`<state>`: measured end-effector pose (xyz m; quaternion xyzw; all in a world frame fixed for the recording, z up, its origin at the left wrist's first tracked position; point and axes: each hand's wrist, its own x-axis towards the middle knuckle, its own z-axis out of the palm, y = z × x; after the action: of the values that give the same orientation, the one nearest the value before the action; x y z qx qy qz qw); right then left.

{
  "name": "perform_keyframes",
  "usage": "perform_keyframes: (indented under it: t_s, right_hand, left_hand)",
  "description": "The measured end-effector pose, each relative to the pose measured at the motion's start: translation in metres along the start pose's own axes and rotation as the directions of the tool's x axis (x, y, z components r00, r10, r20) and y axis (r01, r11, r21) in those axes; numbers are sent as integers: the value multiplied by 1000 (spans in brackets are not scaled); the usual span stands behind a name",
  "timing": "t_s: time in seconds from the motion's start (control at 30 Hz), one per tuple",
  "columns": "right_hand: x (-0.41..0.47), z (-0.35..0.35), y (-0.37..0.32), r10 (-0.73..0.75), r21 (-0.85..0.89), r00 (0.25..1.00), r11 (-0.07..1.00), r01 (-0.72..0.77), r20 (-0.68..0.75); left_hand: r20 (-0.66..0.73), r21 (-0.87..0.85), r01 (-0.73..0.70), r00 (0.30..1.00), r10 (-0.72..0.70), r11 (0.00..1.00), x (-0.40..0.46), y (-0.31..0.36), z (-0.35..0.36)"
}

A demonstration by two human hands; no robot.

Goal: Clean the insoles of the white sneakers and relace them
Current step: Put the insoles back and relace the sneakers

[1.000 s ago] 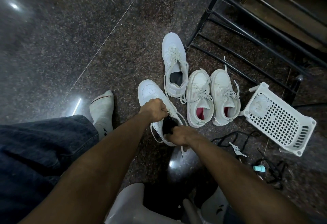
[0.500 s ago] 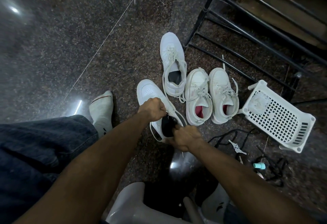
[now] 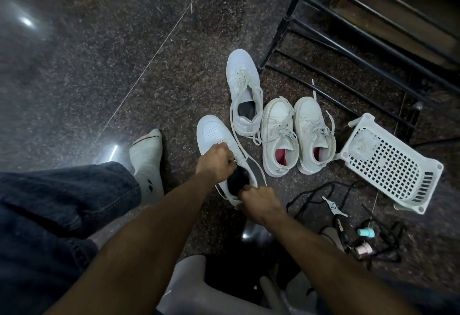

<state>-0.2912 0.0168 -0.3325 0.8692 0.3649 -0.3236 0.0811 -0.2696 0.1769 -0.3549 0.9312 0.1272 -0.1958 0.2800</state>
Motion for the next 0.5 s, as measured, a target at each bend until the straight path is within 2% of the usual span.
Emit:
perform_keyframes:
  t_s: [0.07, 0.17, 0.23, 0.27, 0.33, 0.4, 0.43, 0.5]
  right_hand:
    - [-4, 1, -14, 4, 71, 1000, 997, -3, -12]
    - [-8, 5, -34, -45, 193, 999, 980, 41, 17]
    - [-13, 9, -37, -73, 282, 996, 958, 55, 55]
    - [-16, 11, -35, -76, 340, 997, 938, 62, 27]
    - [-21, 15, -26, 49, 493, 993, 870, 11, -109]
    - [-22, 15, -12, 283, 619, 935, 779, -96, -212]
    - [-20, 12, -5, 346, 652, 912, 748, -127, -220]
    - [-13, 4, 4, 300, 653, 940, 747, -127, -161]
  left_hand:
    - [-85, -77, 33, 996, -39, 996, -18, -3, 10]
    - [-173, -262, 159, 963, -208, 952, -49, -7, 23]
    - [-123, -327, 271, 938, -325, 906, -61, -14, 27]
    - [-83, -345, 315, 928, -362, 884, -64, -17, 27]
    - [18, -351, 372, 920, -391, 859, -63, -28, 25]
    - [130, -352, 419, 908, -399, 837, -58, -36, 17]
    - [170, -338, 426, 905, -390, 839, -54, -38, 14]
    - [213, -230, 390, 914, -344, 892, -48, -39, 5]
